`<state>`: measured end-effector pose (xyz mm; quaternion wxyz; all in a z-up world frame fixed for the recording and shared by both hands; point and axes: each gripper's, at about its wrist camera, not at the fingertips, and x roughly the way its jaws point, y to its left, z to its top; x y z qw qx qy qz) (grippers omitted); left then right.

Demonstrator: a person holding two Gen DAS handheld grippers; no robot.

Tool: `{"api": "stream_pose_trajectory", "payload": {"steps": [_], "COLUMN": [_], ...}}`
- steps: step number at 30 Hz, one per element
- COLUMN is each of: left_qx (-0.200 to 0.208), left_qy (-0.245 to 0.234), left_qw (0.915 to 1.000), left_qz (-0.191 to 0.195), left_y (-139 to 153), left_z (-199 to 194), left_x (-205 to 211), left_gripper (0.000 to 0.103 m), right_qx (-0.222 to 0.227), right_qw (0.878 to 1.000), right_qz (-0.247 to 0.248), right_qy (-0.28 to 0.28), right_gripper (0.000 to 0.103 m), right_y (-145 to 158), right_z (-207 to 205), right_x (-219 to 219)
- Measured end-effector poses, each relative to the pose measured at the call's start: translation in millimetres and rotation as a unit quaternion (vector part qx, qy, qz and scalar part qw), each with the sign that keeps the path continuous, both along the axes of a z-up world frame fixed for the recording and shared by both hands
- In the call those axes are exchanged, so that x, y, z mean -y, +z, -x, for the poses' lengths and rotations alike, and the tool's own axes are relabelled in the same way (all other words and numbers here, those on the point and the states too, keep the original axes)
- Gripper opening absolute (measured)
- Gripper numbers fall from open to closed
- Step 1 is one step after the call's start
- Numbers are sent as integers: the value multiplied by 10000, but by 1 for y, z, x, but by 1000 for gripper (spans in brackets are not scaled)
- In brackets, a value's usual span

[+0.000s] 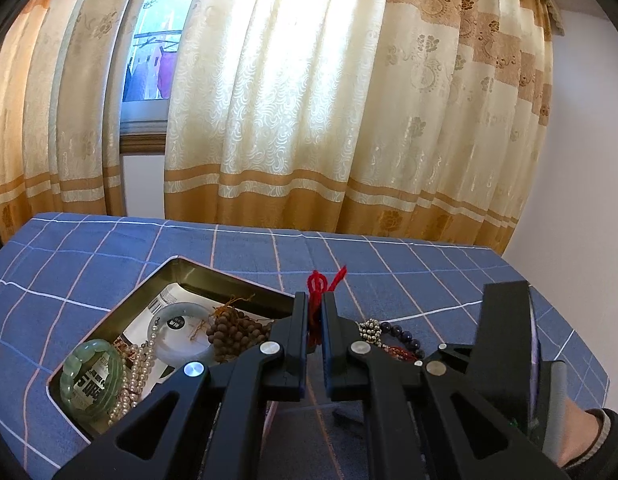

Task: Organize jewelry
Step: 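Grasp the pale jade pendant with the right tool while the left tool holds its red cord, then carry the jade pendant with both tools over the pink tin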

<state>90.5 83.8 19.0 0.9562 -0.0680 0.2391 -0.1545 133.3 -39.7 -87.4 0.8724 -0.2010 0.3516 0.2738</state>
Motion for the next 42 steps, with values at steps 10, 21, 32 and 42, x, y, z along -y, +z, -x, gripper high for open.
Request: {"api": "stream_pose_trajectory", "payload": {"steps": [10,21,32,42], "left_qx": [0,38,388,404], "left_qy": [17,83,746,1416], "left_qw": [10000,10000,9965,9888], "left_qz": [20,36,-18,-223], "left_y": [1,2,11,9], "left_z": [0,3,7,3], "left_x": [-2,-4,-20,-39], "left_gripper": [5,5,5,5], "right_qx": [-164,29,734,1011], "right_qw": [9998,9960,9830,9754], "right_qz": [-145,-825,-1614,-1946], "right_qy": [-24,-338,-483,-198], "right_gripper": [16,15,15,15], "right_y": [-1,25,94,130], "right_z": [3,6,22,14], "right_x": [9,26,44,9]}}
